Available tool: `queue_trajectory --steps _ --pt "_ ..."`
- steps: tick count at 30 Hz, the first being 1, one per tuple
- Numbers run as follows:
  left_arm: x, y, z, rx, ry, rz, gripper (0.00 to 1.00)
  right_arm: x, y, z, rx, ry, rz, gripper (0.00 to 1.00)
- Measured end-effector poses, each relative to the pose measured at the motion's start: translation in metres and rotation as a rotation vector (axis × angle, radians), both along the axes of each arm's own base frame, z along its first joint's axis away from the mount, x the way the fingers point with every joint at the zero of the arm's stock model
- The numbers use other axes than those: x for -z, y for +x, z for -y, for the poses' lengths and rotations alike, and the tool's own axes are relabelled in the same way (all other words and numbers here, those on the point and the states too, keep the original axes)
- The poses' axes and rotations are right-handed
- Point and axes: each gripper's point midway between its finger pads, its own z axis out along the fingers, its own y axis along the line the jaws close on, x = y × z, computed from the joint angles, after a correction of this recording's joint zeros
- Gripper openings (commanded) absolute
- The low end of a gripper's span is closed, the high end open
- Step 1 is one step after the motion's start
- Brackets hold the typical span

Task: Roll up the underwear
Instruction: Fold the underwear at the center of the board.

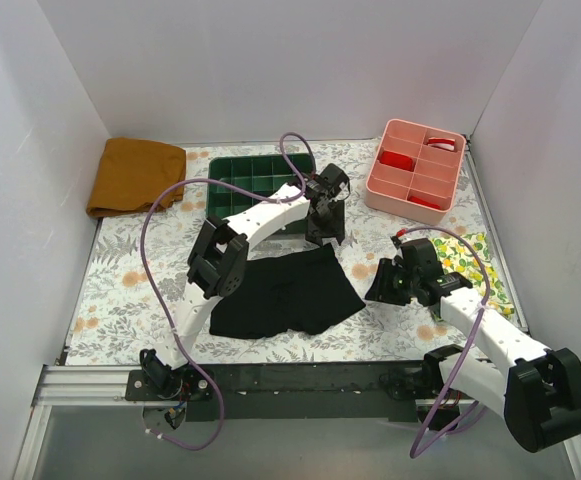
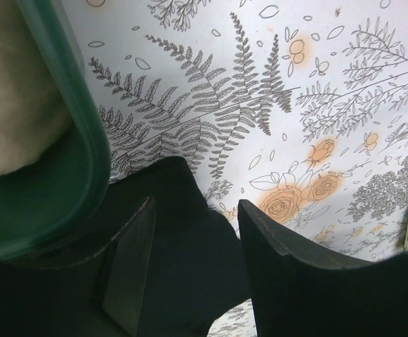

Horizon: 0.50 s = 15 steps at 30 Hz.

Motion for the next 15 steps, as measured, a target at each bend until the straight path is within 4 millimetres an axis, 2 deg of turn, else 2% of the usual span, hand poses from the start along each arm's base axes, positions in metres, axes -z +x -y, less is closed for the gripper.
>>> queue_trajectory --steps 5,15 --pt "0.002 0.003 0.006 0.004 0.0 0.001 0.48 0.002 -0.003 -0.003 -0.016 0.013 -0.019 0.42" --pt "0.015 -0.015 0.013 0.025 0.036 -0.033 0.46 -0.002 -0.001 -0.009 -0.038 0.042 -0.002 0.42"
